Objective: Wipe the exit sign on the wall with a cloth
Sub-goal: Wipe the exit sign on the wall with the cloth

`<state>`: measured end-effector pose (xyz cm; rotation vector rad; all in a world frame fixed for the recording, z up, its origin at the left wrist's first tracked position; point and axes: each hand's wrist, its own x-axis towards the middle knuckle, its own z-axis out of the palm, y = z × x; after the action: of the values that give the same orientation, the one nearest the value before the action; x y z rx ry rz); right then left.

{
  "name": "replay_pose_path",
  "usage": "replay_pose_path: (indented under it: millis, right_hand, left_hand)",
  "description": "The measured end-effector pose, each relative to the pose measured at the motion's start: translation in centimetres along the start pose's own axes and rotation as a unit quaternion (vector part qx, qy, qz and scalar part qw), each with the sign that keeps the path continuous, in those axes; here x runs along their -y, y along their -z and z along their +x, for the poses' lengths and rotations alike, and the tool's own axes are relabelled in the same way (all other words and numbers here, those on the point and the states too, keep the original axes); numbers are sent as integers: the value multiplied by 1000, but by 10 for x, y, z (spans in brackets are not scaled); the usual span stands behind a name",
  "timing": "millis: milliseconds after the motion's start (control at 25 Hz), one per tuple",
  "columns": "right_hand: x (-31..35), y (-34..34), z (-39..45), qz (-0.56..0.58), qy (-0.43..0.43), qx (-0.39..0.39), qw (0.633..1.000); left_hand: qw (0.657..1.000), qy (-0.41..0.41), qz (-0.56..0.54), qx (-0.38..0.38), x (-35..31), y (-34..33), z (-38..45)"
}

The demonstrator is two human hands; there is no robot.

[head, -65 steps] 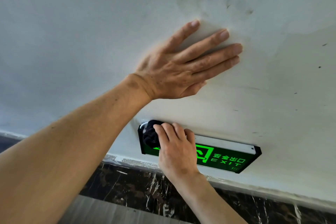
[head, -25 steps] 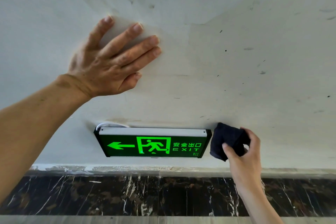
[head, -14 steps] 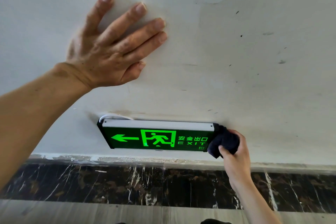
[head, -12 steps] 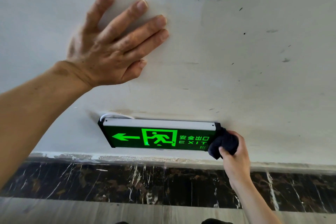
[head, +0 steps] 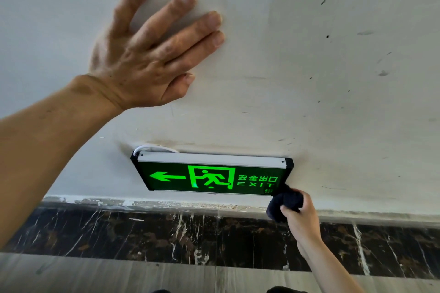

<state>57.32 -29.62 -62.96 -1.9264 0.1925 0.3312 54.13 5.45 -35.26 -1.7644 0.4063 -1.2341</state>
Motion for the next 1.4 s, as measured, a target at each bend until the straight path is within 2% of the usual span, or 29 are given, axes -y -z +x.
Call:
replay_pose_path:
  millis: [80,160,280,400,520,760,1120,1400]
  right_hand:
    - [-11,-4,-7,22,-63,-15,998]
    - [-16,-10,-20,82,-82,-68,991]
    - [6,-23,-41,177,-12,-145,974]
    - [34,-37,-51,161,75,-200,963]
    - [47,-46,-59,147,102,-228,957]
    - [68,-78,-79,102,179,-180,962]
    - [82,-150,-109,71,224,-137,962]
    - [100,-218,-141,72,236,-64,967]
  left_hand:
    - [1000,3,-8,2,-1,1,-1]
    - [1000,4,-12,5,-2,2,0]
    - [1000,3,-8,-1,-2,1,1]
    - [1000,6,-15,-4,-2,-1,0]
    - [1000,10,-19,2,-2,-1,-2]
    - [1000,9,-24,2,-2,-2,-2]
    - [999,21,-46,9,-2,-3,-2]
    - [997,28,-73,4,-2,-3,1]
